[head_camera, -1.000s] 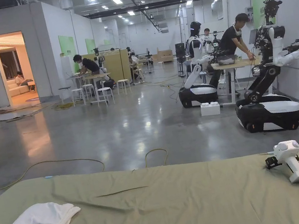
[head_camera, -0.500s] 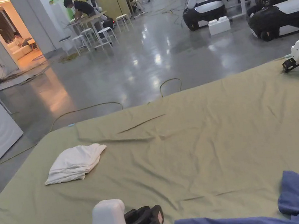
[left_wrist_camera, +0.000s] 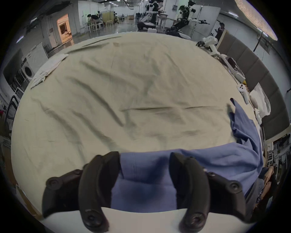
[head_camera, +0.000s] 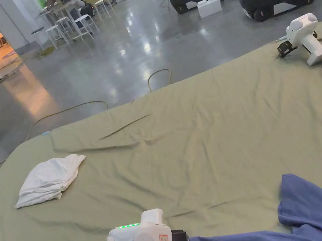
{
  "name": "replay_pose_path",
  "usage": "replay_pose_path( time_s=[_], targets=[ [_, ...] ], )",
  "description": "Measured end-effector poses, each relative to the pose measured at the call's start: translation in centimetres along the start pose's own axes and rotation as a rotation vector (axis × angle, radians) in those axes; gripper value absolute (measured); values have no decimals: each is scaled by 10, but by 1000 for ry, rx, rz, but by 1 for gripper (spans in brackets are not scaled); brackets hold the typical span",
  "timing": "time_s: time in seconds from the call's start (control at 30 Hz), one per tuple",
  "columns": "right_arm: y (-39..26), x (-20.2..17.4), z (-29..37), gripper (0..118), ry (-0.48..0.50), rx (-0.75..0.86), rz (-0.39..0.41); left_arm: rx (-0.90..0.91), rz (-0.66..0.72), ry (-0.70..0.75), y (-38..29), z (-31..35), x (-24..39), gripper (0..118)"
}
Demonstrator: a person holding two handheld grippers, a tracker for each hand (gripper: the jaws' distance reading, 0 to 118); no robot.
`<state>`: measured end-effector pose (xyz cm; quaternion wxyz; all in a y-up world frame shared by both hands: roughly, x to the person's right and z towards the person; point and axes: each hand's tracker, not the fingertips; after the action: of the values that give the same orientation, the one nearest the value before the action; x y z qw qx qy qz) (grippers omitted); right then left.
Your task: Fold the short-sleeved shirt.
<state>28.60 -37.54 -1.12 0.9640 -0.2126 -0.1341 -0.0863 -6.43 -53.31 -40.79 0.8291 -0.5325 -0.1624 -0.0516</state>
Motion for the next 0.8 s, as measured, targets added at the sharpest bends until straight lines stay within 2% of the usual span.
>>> replay_pose_path(
  time_s=[0.03,0.07,0.13,0.2,0.3,0.37,0.4,0.43,0.47,0.5,0.57,0.63,0.7,0.73,0.77,0.8],
  targets=[
    [-1,3,-3,0,-3,-12,-12,-34,-19,9,-1,-6,2,53],
    [-2,4,-6,0,-4,-22,-19,-80,-35,24,-3,-14,4,36],
    [-4,4,-10,0,-10,-34,-15,-74,-44,34,-5,-18,8,35],
    [-4,3,-16,0,-9,-48,0,-73,-34,39,-5,-16,7,24],
    [5,3,-33,0,8,-65,13,-86,-27,36,-3,-23,10,15],
    [19,7,-57,0,30,-75,22,-98,-31,43,-1,-28,12,14],
    [27,10,-74,4,45,-99,22,-103,-36,54,0,-29,13,14],
    [36,15,-98,26,72,-189,0,-113,-51,60,-1,-31,14,14],
    [41,22,-122,72,106,-266,-24,-121,-67,64,-1,-31,15,14],
    [42,31,-149,91,159,-333,-56,-133,-88,67,2,-30,18,14],
    [33,50,-203,87,163,-425,-105,-151,-136,82,4,-31,20,14],
    [25,60,-246,86,79,-495,-141,-158,-133,87,7,-34,21,14],
    [9,69,-284,87,18,-563,-140,-153,-138,98,9,-34,19,13],
    [1,70,-301,87,-46,-615,-114,-157,-138,94,9,-33,18,13],
    [-9,69,-313,82,-61,-662,-94,-159,-137,89,8,-32,18,13],
    [-20,69,-320,63,-46,-699,-80,-160,-137,85,9,-32,17,13]
  ],
)
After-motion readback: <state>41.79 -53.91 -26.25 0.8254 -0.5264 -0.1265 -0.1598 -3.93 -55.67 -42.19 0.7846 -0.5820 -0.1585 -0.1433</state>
